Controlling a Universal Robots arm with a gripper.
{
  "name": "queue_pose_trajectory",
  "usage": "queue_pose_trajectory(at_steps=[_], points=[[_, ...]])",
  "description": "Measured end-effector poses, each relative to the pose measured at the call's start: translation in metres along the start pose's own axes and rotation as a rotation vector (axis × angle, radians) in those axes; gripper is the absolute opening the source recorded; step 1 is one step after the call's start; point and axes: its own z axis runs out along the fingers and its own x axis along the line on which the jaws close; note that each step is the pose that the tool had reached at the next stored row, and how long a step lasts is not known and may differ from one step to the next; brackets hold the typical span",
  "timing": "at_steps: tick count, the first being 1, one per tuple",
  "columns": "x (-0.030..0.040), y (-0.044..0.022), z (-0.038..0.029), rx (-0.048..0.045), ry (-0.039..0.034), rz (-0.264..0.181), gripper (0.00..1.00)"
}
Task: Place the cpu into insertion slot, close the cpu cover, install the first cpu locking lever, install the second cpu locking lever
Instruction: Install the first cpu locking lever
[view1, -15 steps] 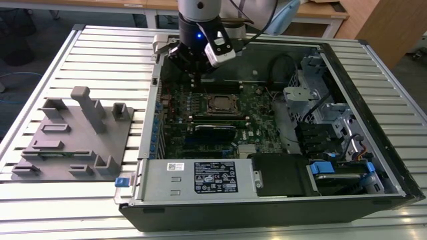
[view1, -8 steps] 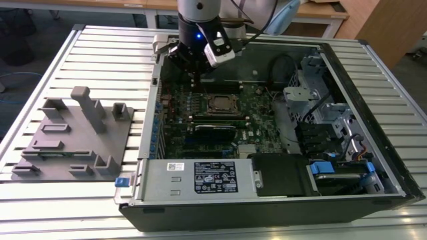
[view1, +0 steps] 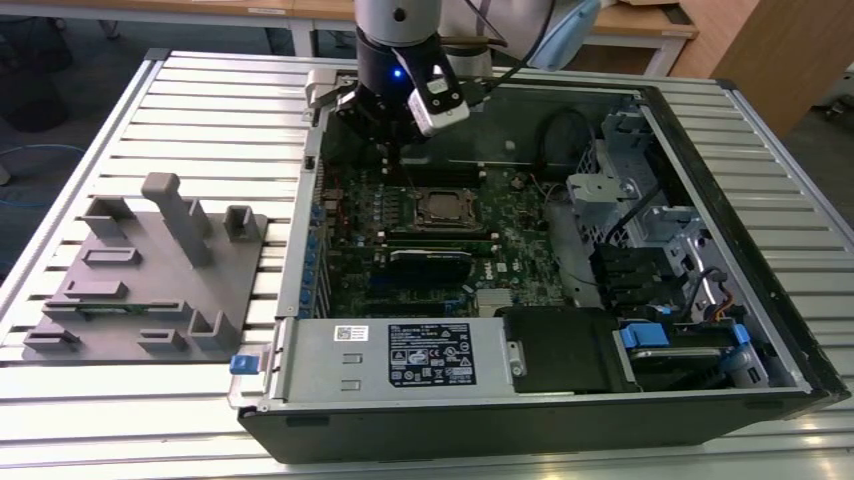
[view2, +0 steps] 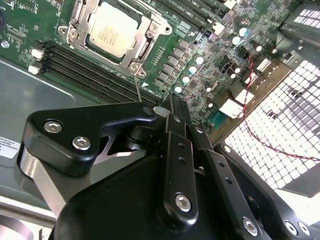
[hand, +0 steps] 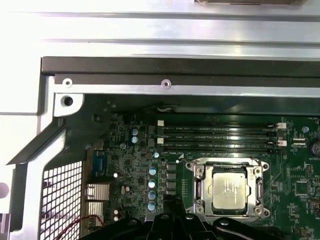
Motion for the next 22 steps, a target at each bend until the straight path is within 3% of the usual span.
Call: queue_pose_trajectory(at_steps=[4,11,12,16,22], points=[[0.0004,-0.0004,0.0014,-0.032,0.0,0.0,0.1],[0.0024,-0.0013,0.0047,-0.0414,0.0002,0.0,0.1],[0.0026,-0.0014,0.0051,-0.0464,0.0002,0.0,0.1],[0.0033,-0.0018,0.0059,-0.0813,0.0,0.0,0.1],[0.0046,-0.0024,0.0096,-0.0908,-0.0001,0.0,0.1]])
